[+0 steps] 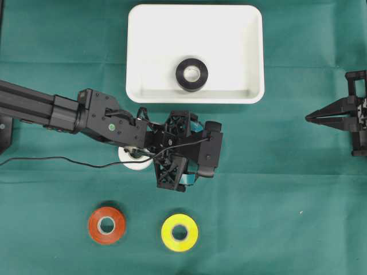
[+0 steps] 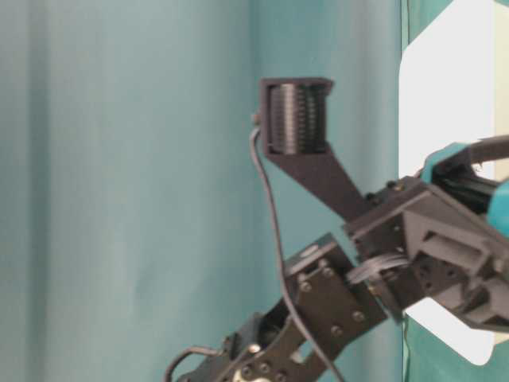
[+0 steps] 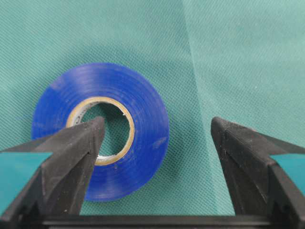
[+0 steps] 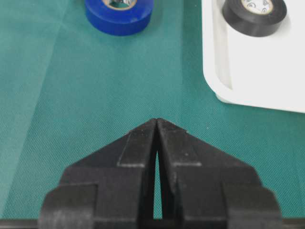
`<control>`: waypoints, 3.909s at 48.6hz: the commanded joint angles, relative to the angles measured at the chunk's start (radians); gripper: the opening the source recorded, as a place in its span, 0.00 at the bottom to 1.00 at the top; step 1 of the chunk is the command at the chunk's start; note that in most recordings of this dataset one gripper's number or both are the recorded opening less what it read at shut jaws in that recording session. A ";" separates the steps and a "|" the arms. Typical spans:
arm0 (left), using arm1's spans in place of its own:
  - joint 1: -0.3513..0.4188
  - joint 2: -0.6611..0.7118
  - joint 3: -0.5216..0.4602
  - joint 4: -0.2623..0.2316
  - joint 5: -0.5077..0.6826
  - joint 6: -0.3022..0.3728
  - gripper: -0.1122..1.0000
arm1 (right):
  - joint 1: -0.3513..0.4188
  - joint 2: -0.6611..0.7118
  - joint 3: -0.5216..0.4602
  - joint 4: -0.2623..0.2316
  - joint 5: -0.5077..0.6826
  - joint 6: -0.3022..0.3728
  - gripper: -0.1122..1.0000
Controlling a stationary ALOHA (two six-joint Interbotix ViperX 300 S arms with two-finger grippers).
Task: Put the tape into the white case with the left arm.
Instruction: 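Move the left gripper over the blue tape roll and lower, then close the left gripper on the blue tape roll's rim, then carry the blue tape into the tray and release it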
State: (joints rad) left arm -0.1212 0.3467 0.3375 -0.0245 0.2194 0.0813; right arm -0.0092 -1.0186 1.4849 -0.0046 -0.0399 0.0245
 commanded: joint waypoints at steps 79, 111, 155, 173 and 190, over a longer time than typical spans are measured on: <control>0.018 -0.230 -0.018 0.002 0.121 0.061 0.34 | 0.000 0.005 -0.012 -0.002 -0.009 0.002 0.02; 0.207 -0.074 -0.167 0.002 0.091 0.230 0.34 | 0.000 0.005 -0.012 -0.002 -0.009 0.002 0.02; 0.265 0.051 -0.295 0.002 0.097 0.279 0.34 | 0.000 -0.017 -0.011 -0.002 -0.005 0.002 0.02; 0.262 0.029 -0.270 0.002 0.097 0.278 0.83 | -0.002 -0.017 -0.011 -0.002 -0.006 0.002 0.02; 0.207 -0.132 -0.137 0.002 0.092 0.270 0.83 | 0.000 -0.018 -0.011 -0.003 -0.005 0.002 0.02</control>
State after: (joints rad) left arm 0.1043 0.2961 0.1856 -0.0230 0.3191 0.3543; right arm -0.0092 -1.0416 1.4849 -0.0061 -0.0399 0.0245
